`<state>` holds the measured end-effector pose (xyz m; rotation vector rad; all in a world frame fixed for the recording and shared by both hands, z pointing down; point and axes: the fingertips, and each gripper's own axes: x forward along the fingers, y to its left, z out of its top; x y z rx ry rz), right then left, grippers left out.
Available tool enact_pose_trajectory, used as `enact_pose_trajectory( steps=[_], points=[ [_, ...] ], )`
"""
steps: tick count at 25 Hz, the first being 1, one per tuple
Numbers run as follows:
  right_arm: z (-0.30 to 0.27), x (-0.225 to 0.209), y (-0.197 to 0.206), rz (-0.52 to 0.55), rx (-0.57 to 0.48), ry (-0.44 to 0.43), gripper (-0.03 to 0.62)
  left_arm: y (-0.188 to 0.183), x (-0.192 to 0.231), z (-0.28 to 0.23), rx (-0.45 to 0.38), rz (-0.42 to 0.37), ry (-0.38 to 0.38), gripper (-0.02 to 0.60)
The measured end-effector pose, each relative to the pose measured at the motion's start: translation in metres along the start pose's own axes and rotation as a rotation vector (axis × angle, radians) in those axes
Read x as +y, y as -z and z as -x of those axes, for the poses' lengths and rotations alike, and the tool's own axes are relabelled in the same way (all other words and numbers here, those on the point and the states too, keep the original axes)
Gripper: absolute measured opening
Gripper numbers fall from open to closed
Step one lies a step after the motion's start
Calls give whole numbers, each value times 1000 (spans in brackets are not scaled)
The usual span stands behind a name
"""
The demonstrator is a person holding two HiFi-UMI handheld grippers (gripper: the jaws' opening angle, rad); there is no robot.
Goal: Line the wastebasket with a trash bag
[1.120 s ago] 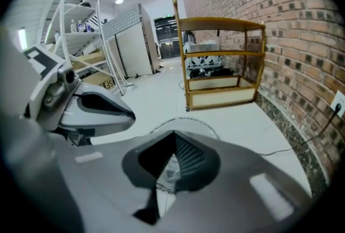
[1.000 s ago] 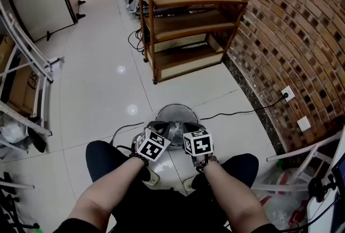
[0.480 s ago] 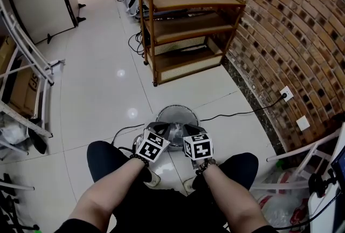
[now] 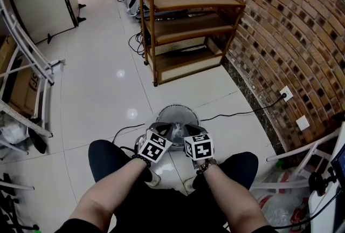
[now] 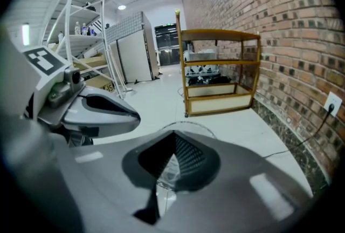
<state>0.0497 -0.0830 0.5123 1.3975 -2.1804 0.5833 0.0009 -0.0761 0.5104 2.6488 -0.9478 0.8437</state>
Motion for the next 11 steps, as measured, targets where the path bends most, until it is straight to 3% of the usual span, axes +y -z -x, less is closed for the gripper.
enact_pose_trajectory(
  steps=[11],
  points=[
    [3, -4, 3, 2, 1, 10, 2, 3, -2, -4, 6, 6, 0, 2]
  ],
)
